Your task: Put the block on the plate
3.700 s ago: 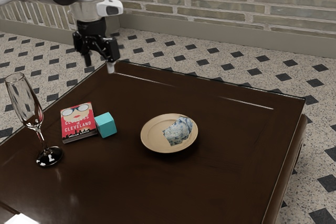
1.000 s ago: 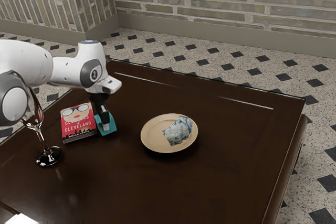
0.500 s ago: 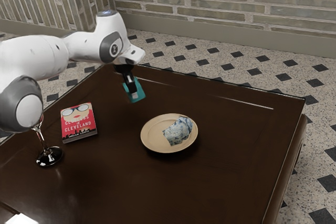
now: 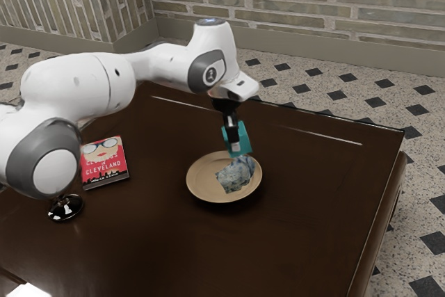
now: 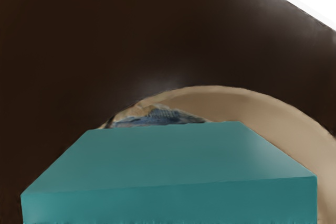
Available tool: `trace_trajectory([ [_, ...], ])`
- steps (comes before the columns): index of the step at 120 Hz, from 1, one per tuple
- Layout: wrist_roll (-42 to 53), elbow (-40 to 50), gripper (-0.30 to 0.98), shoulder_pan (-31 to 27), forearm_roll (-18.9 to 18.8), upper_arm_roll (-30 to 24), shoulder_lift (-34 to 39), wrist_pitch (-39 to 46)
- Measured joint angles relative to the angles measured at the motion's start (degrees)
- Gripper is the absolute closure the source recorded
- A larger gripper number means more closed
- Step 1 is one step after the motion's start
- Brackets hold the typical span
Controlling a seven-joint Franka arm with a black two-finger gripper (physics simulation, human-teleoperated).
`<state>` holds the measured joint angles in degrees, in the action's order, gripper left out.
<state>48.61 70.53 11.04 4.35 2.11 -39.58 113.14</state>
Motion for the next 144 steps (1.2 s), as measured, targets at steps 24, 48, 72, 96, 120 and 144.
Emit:
trace_trajectory([
  [24,-0.30,7.45,0.34,-0.72,0.42,0.38,2.80,0.42],
  [48,-0.51,9.99,0.34,-1.51,0.56,0.34,1.75,2.05],
  [72,-0.66,10.02,0.34,-1.55,0.91,0.39,-0.14,2.93],
  [96,-0.61,10.00,0.22,-1.54,1.21,0.42,-0.72,4.25],
  [120,-0.45,9.91,0.08,-1.51,1.35,0.38,0.88,4.44],
  [144,-1.01,11.59,0.03,-1.45,1.31,0.33,9.47,1.98],
])
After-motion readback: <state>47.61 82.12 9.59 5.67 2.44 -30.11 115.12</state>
